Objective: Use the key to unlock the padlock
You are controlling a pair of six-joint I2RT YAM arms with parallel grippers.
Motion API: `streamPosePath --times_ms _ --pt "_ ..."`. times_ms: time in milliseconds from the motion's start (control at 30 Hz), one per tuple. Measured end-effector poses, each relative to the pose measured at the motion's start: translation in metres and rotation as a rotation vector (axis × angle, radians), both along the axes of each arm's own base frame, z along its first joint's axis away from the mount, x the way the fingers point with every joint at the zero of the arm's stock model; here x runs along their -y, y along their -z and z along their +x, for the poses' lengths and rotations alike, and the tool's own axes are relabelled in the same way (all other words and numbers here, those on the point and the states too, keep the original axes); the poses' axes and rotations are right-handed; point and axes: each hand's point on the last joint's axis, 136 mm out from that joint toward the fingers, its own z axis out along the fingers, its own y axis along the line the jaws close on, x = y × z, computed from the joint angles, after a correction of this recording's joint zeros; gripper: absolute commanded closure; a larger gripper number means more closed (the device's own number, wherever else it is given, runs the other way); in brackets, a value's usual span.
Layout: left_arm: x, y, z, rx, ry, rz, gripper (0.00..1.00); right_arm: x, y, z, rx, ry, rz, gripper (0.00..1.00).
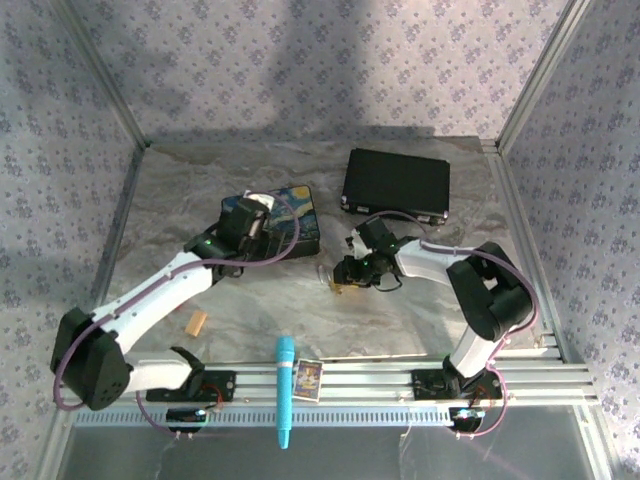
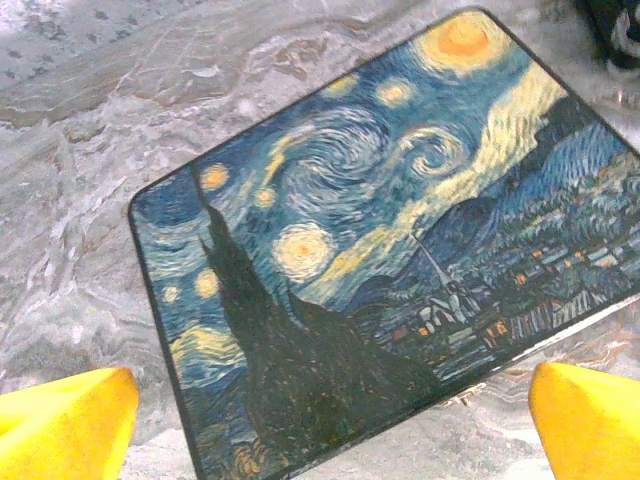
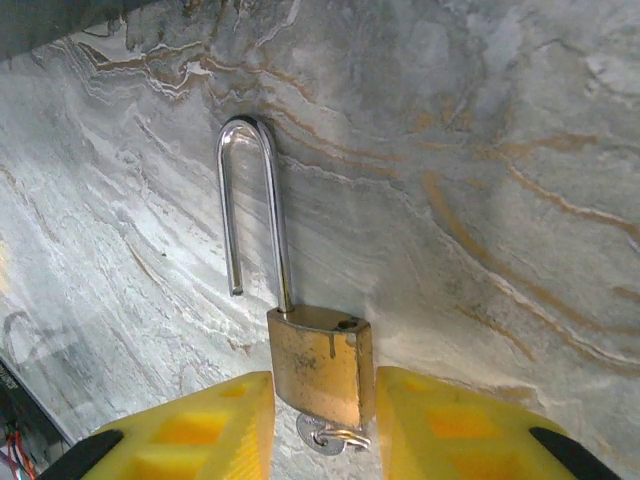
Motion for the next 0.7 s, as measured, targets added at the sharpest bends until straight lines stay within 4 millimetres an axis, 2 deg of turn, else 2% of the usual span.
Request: streamPosePath --times_ms 100,133,200,333,400,467,533,600,667,700 --pt "-0.015 -0.005 -0.005 0.019 -0.046 -0.068 0.00 0.004 -0.010 0.003 0.039 0.017 -0.004 0.33" --pt "-0.023 -0.006 -0.007 0.033 -0.072 -0.098 0.00 0.006 -0.016 0.005 0.067 0.023 -0.010 0.02" --pt "-0.037 -0.008 -0.012 0.059 -0.121 -0.147 0.00 0.013 -0.035 0.011 0.147 0.037 -0.030 0.01" --pt "-0.085 -0.011 -0.022 0.129 -0.292 -0.228 0.00 0.042 -0.089 0.030 0.373 0.108 -0.102 0.01" --pt "-0.110 -0.012 -0.025 0.170 -0.390 -0.259 0.00 0.064 -0.116 0.042 0.470 0.184 -0.137 0.01" --pt "-0.136 -0.008 -0.026 0.208 -0.494 -0.276 0.00 0.097 -0.137 0.055 0.545 0.284 -0.182 0.01" --pt "-0.156 0.001 -0.028 0.239 -0.567 -0.258 0.00 0.134 -0.150 0.066 0.604 0.389 -0.238 0.01" --pt "-0.167 0.015 -0.030 0.260 -0.599 -0.224 0.00 0.172 -0.157 0.072 0.671 0.488 -0.303 0.01" --pt "-0.176 0.029 -0.033 0.277 -0.618 -0.176 0.00 0.208 -0.153 0.071 0.751 0.567 -0.388 0.01" --pt "-0.178 0.034 -0.033 0.289 -0.619 -0.159 0.00 0.218 -0.147 0.069 0.775 0.579 -0.424 0.01"
